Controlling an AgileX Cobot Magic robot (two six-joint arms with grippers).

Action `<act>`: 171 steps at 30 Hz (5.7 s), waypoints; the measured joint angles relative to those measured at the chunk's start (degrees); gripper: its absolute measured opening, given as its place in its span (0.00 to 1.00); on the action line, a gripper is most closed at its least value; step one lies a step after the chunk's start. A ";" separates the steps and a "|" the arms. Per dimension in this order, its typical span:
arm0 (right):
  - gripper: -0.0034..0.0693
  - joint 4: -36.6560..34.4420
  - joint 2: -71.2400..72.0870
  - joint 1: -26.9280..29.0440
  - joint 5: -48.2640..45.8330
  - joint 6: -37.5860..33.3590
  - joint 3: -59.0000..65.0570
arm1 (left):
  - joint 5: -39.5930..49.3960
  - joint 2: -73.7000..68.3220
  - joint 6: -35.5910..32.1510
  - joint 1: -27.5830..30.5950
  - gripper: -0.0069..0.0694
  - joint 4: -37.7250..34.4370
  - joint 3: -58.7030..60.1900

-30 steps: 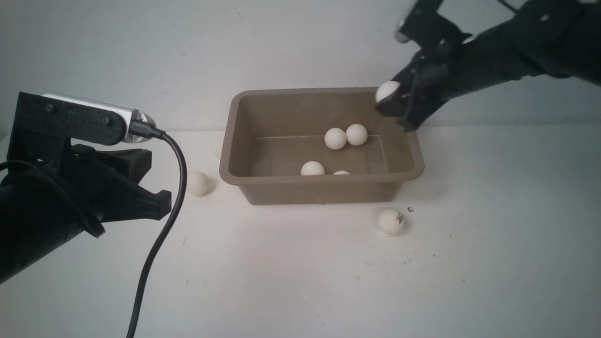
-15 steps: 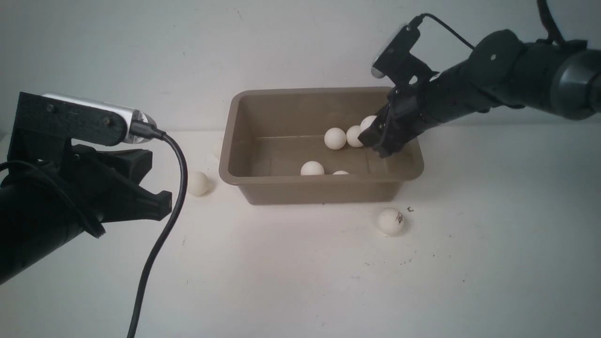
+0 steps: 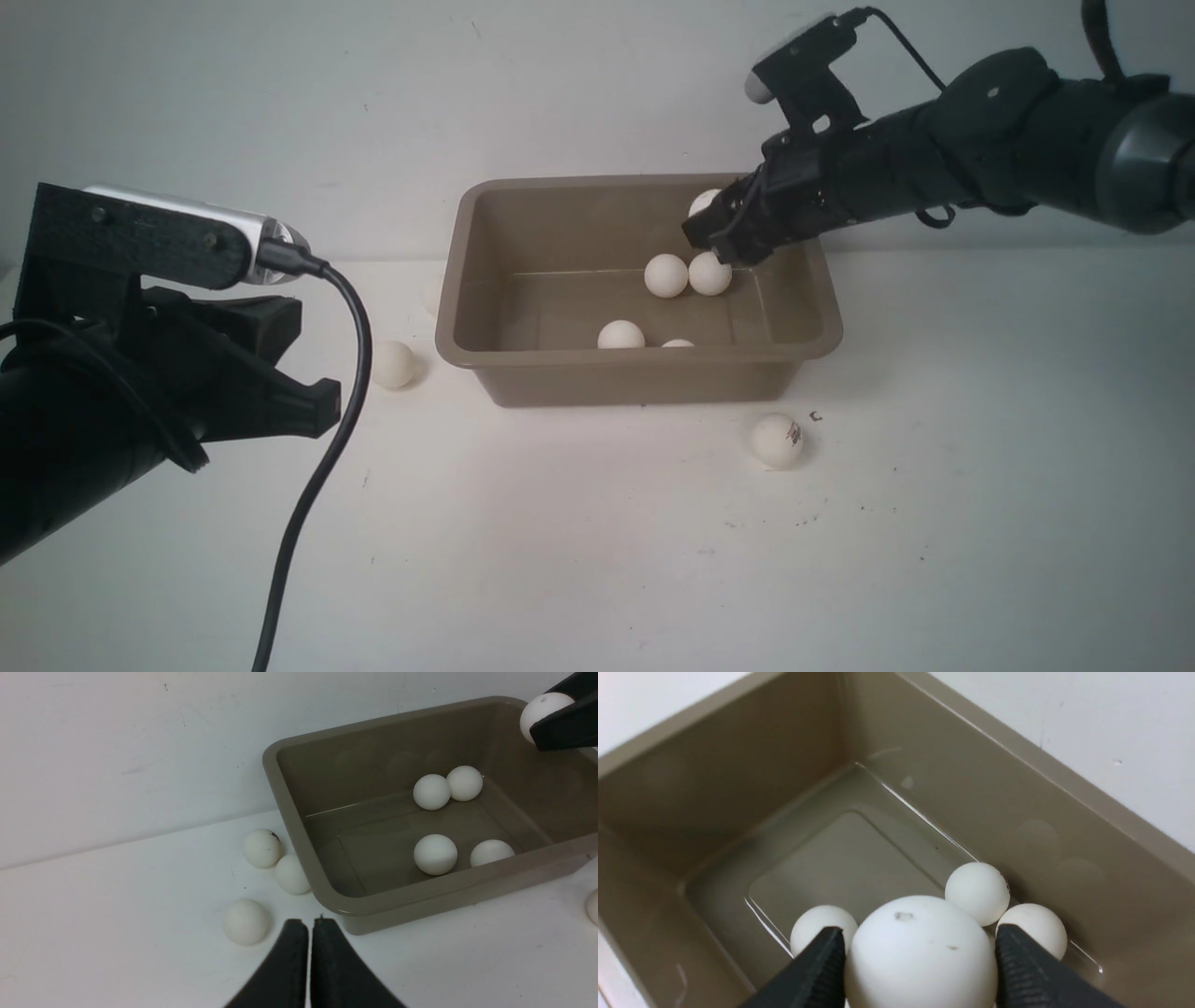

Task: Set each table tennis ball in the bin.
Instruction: Use the right arm to put the table tennis ball into the box, then use the right arm to clamp the table tennis ball closest to it

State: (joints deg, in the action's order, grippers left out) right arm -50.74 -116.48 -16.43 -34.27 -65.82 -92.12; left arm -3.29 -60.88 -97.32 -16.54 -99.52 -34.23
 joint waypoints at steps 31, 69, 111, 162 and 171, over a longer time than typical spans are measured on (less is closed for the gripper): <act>0.72 22.01 -2.12 -0.34 -9.67 17.52 -3.39 | 0.00 0.00 -0.02 0.00 0.09 0.00 0.00; 0.71 35.51 12.87 -0.34 -30.97 50.96 10.16 | 3.29 0.00 -0.02 0.00 0.09 0.00 0.00; 0.71 48.41 -0.90 -8.91 -20.14 61.80 4.38 | 4.99 0.00 -0.02 0.00 0.09 0.05 0.00; 0.48 48.86 -4.57 -8.91 -23.11 60.05 1.62 | 5.01 0.00 -0.25 0.00 0.09 0.05 0.00; 0.48 49.27 -3.21 -10.07 -23.63 58.75 1.73 | 5.01 0.00 -0.25 0.00 0.09 0.05 0.00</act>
State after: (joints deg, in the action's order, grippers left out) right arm -1.47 -119.69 -26.50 -57.90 -7.07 -90.39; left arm 1.72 -60.88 -97.56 -16.54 -99.46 -34.23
